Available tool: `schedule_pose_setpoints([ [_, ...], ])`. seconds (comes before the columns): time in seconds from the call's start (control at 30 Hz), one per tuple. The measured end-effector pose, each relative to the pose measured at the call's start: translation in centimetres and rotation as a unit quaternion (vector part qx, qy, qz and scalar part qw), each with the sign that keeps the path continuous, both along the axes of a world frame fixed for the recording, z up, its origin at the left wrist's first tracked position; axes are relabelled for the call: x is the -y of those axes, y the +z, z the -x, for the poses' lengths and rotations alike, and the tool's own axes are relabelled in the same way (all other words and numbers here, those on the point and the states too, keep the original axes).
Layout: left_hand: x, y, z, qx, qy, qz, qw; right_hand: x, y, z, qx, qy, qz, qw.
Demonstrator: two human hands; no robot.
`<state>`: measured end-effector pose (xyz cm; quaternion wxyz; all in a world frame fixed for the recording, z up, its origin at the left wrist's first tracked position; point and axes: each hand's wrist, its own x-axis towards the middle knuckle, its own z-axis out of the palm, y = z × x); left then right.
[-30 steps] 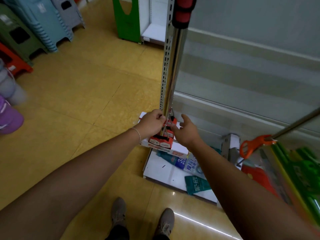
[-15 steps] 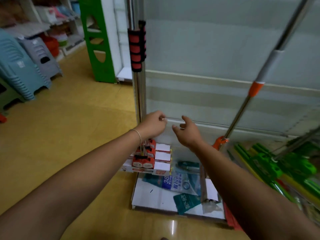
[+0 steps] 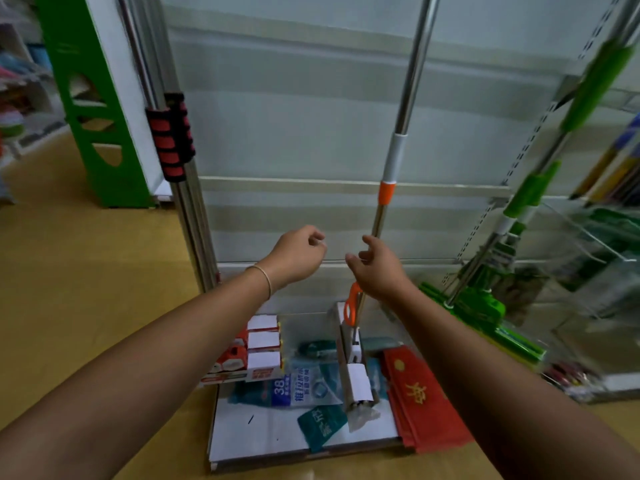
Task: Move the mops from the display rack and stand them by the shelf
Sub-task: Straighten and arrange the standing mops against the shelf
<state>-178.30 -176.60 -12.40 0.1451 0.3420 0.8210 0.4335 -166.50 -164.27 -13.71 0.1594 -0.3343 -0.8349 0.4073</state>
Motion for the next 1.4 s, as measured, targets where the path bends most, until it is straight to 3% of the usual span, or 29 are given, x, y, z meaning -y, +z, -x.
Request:
schedule_pose_setpoints([
  [0.43,-13.5,-4.3,-2.2,0.034,0.055,0.035,0.997,-15.6,-3.9,-2.3,0.024,0.047,0.03,0.998],
  [0.63,-18.0,-8.1,-2.9,0.062,0.112,0.056,0.99,-20.8,-8.6,-2.0,0.084,0.083,0.062,0.991],
  [0.87,-19.6,-11.8,-2.1,0.113,0.096,0.015,0.989,-20.7,-14.2,0.4,0.14,0.14,0.109,0.974],
  [1.07,-21.8,-14.6,-0.1,0.1,0.105,0.007,0.989,-19.2,-18.0,2.9,0.177,0.169,0.097,0.965],
  [1.4,-22.7,-17.7,1.8,0.123,0.096,-0.037,0.987,-16.9,-22.1,6.3,0.12,0.083,0.072,0.987],
])
